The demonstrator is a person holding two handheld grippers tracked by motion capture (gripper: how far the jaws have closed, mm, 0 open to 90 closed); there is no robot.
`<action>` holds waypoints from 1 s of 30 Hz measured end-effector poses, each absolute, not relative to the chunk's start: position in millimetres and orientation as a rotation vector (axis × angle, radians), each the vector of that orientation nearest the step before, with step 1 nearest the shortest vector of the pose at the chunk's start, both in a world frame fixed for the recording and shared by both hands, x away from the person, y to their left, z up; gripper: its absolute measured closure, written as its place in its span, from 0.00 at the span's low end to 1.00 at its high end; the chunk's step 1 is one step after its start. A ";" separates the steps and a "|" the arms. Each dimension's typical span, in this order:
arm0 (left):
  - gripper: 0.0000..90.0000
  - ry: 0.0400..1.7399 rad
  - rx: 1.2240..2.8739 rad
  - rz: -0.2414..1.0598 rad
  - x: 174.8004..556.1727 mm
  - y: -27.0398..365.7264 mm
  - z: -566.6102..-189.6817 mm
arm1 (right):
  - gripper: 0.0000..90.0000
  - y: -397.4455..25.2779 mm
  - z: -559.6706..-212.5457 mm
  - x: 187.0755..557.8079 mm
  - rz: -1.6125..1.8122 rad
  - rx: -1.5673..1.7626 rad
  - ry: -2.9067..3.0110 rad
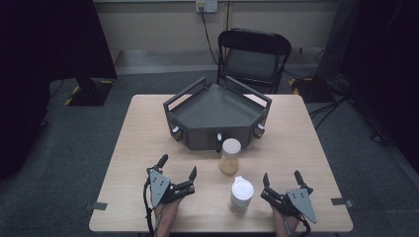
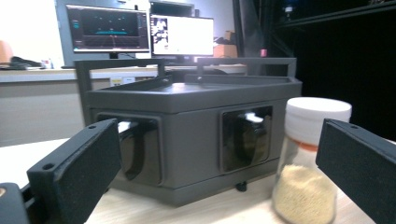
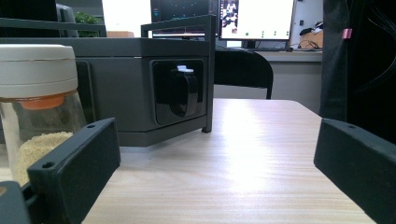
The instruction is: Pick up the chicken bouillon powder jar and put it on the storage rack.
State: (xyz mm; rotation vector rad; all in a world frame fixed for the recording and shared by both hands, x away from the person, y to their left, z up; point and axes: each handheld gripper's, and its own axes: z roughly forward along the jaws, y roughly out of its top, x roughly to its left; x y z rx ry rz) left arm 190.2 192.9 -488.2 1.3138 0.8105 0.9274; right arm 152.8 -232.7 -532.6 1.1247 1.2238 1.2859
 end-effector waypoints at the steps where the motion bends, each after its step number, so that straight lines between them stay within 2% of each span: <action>1: 0.00 0.807 1.313 0.925 190.9 191.7 -486.7 | 0.00 -232.7 -532.6 152.8 1.286 1.125 1.224; 16: 0.00 0.745 1.338 0.878 201.5 178.6 -471.7 | 0.00 -232.3 -532.3 152.8 1.283 1.127 1.223; 30: 0.00 0.669 1.395 0.759 236.5 160.3 -456.8 | 0.00 -232.9 -532.9 152.5 1.288 1.124 1.223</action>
